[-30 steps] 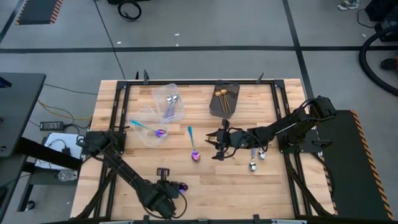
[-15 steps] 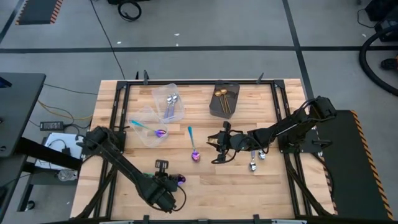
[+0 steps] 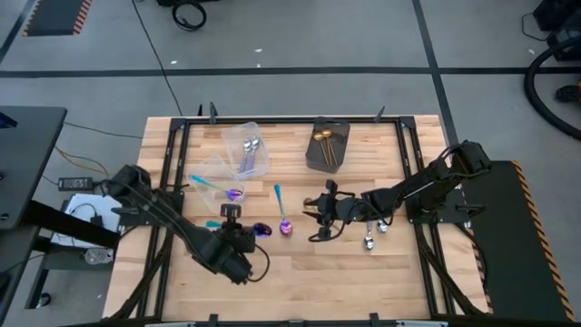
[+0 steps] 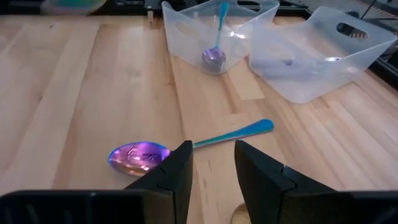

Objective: Sort silverware by color (type)
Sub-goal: Put the blue spoon into the left transparent bin

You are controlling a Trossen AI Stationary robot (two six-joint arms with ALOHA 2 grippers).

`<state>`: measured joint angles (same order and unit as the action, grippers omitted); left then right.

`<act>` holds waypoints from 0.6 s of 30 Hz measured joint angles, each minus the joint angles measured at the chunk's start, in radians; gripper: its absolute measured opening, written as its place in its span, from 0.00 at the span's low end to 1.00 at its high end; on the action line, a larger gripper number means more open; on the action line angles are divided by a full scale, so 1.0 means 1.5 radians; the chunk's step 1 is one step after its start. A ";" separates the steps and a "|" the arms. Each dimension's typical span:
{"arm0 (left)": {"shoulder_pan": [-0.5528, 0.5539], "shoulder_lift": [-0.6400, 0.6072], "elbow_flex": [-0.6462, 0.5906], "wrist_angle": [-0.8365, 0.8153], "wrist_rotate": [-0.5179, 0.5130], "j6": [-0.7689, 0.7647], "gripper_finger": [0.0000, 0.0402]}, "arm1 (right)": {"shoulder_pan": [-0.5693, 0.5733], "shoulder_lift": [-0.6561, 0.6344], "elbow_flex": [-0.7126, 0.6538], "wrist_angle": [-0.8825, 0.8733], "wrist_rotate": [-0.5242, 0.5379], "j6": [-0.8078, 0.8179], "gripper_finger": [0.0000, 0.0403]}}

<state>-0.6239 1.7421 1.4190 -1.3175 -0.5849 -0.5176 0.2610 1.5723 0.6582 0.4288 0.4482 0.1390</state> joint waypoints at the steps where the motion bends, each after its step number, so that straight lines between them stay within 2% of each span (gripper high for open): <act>1: 0.006 -0.007 0.000 -0.002 -0.005 0.006 0.04 | 0.003 0.000 0.000 -0.002 0.001 0.000 0.32; 4: 0.026 -0.029 -0.015 -0.002 -0.017 0.024 0.04 | 0.009 0.000 0.000 0.001 0.002 0.000 0.32; 18: 0.071 -0.191 -0.193 0.056 -0.064 0.072 0.03 | 0.010 0.000 0.000 -0.015 0.004 0.012 0.32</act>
<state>-0.5175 1.4563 1.1294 -1.2342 -0.6807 -0.4095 0.2756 1.5723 0.6582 0.4064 0.4549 0.1568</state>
